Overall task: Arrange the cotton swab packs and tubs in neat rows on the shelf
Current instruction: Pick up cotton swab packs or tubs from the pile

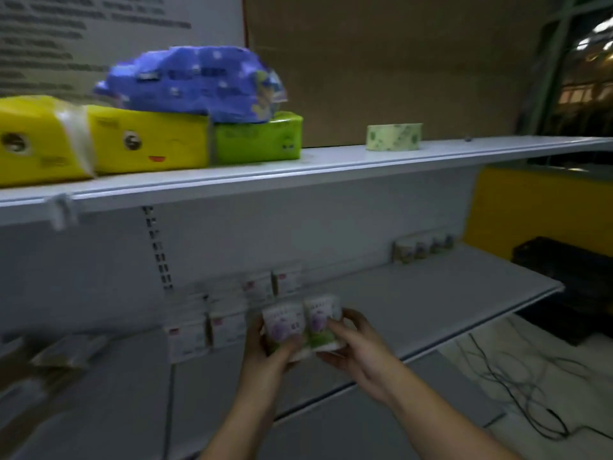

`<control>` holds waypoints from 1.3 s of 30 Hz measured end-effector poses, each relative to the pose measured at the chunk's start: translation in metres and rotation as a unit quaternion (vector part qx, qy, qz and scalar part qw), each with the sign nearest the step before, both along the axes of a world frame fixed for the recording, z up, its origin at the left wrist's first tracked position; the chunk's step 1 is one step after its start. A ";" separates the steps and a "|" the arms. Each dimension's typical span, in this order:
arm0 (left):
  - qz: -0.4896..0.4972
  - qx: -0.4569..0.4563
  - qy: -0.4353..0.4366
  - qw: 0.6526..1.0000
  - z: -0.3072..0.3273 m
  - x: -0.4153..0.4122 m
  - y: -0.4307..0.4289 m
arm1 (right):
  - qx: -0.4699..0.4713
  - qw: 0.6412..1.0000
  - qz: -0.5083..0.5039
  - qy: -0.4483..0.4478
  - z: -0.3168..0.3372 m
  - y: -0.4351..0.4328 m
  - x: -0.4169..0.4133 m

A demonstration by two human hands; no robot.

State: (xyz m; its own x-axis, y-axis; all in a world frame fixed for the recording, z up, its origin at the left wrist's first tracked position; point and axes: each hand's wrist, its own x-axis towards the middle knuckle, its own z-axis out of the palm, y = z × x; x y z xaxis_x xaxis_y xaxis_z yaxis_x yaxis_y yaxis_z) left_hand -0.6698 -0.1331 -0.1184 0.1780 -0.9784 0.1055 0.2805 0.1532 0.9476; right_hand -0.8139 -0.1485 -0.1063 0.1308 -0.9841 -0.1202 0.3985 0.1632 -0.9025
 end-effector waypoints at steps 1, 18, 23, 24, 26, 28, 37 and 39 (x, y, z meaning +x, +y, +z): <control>-0.009 -0.001 0.003 1.000 -0.001 -0.019 -0.007 | 0.000 1.000 -0.013 0.012 0.000 -0.003 -0.021; -0.122 0.053 0.056 0.990 -0.043 -0.244 -0.183 | 0.057 0.978 -0.155 0.130 -0.018 -0.135 -0.241; -0.092 0.048 0.035 0.994 -0.036 -0.288 -0.234 | 0.023 0.963 -0.174 0.205 -0.015 -0.182 -0.284; -0.084 0.045 0.026 0.995 -0.038 -0.295 -0.242 | 0.012 0.962 -0.173 0.212 -0.017 -0.189 -0.291; -0.067 0.042 -0.003 0.997 -0.043 -0.308 -0.254 | -0.007 0.958 -0.171 0.231 -0.022 -0.202 -0.306; -0.030 0.039 -0.033 0.998 -0.047 -0.319 -0.266 | -0.029 0.951 -0.178 0.252 -0.027 -0.218 -0.325; 0.057 -0.019 -0.180 0.982 -0.048 -0.407 -0.293 | -0.109 0.881 -0.165 0.429 -0.049 -0.309 -0.433; 0.085 -0.016 -0.225 0.971 -0.048 -0.430 -0.304 | -0.139 0.879 -0.126 0.439 -0.053 -0.327 -0.450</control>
State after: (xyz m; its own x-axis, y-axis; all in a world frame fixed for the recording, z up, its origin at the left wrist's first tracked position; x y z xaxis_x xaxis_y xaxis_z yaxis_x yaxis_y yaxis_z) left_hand -1.0994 -0.4374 -0.1665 0.2658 -0.9336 0.2402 -0.1921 0.1929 0.9622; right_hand -1.2643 -0.4752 -0.1592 -0.1184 -0.9760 0.1827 -0.4789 -0.1051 -0.8716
